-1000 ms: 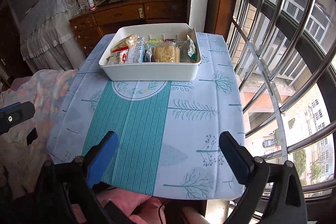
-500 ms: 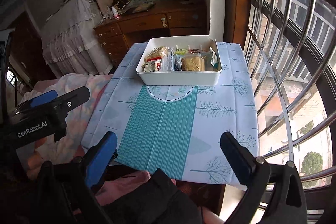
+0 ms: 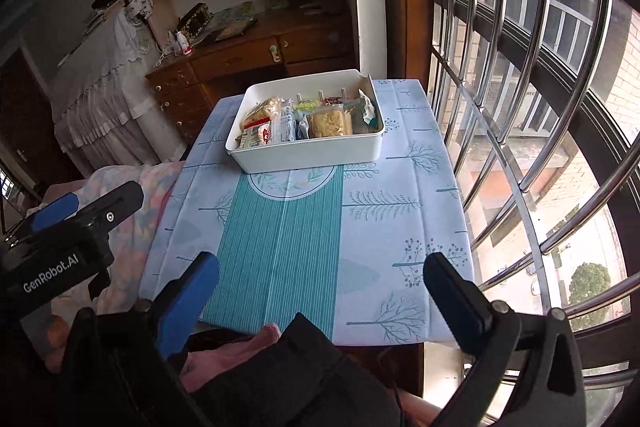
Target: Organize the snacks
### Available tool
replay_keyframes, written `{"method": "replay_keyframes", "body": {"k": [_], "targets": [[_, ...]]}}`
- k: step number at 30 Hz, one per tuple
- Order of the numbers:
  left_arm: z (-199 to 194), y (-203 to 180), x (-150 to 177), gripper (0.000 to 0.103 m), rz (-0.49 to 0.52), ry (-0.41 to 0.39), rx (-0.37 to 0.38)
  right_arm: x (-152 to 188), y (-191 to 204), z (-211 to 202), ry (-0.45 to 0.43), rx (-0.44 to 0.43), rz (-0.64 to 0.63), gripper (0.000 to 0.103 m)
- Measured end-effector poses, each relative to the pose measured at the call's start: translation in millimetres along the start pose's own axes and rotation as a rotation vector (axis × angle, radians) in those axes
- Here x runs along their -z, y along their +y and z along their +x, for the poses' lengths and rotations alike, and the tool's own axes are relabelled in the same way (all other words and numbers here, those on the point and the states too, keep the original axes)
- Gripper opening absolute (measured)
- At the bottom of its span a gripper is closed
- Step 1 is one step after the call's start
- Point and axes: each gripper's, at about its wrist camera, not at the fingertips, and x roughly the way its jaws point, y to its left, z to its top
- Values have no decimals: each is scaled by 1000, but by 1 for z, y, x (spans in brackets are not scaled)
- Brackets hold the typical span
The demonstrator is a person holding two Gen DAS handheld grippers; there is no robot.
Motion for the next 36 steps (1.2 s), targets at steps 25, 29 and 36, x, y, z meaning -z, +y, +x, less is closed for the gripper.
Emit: {"method": "replay_keyframes", "body": {"k": [25,29,36], "targets": [[13,-28,-9,102,94,6,22,-3,-14,13,34,21,34,103],[16,-29,-11,102,98,9,22,-6,-16,18,43,20,37,103],[19,-33,-13,102,107,10,23,-10,-20,24,54,16,47,103]]}}
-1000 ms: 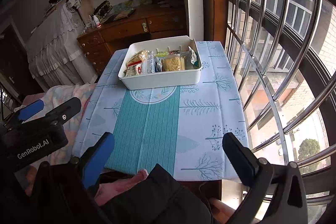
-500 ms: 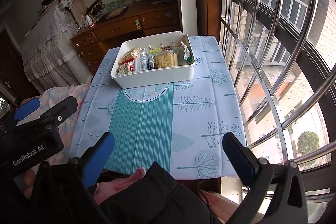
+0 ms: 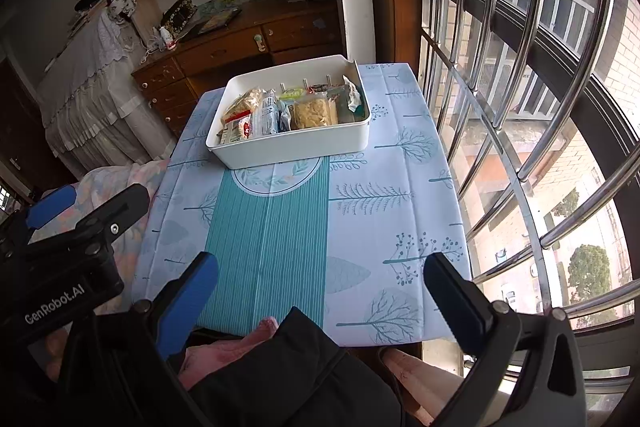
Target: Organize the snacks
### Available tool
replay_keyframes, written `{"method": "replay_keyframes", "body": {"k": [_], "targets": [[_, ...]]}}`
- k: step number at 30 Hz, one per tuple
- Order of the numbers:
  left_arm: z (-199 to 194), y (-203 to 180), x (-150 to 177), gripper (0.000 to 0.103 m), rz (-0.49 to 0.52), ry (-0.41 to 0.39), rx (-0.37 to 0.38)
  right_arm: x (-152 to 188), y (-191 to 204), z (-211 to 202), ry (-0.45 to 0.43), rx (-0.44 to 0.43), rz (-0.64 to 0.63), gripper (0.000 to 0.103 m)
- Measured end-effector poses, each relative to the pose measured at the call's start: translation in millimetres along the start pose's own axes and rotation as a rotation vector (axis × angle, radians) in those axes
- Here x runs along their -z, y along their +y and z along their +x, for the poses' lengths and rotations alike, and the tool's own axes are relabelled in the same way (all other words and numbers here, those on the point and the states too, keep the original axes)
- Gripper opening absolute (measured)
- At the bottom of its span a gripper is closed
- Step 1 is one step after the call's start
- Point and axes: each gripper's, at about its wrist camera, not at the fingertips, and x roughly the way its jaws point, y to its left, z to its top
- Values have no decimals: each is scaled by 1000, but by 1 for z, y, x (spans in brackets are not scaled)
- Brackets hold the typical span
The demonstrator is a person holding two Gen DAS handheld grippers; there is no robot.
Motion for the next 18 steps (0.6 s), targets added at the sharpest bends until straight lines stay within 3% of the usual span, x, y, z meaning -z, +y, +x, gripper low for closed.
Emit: {"method": "replay_keyframes", "body": {"k": [18], "targets": [[5,-3,-4,102,6,1,1,-5,-7,10,8,-10,1,103]]}}
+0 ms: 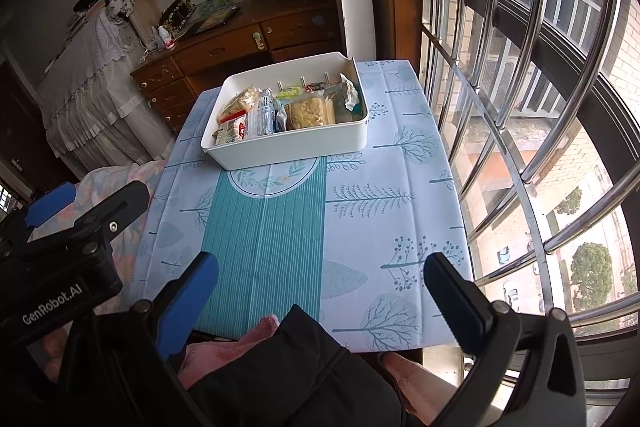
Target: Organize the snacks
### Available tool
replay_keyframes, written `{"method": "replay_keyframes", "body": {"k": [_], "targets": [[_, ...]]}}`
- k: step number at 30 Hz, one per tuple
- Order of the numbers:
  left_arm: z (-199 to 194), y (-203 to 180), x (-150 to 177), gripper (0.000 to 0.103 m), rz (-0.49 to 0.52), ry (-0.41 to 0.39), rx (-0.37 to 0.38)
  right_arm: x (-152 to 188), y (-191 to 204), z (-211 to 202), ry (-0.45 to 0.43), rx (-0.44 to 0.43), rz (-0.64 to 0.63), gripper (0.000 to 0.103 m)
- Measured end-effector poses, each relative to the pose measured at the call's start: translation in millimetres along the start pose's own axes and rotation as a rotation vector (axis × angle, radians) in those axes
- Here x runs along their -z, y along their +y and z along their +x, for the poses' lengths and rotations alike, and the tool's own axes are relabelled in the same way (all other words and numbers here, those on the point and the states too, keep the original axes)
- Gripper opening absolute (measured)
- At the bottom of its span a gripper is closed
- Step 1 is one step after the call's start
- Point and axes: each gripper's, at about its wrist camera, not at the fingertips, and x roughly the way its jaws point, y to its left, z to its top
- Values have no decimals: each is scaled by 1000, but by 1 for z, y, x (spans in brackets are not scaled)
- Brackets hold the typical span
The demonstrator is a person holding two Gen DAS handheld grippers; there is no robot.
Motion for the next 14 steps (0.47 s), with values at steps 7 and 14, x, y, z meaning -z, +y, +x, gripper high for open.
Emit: {"method": "replay_keyframes", "body": {"k": [7,14], "targets": [[3,0,-3,102,1,1,0,-3,0,5,0,-8,-7,103],[7,0,-5,102,2,6,-1,-3,3,6,11,-18,-21,103]]}}
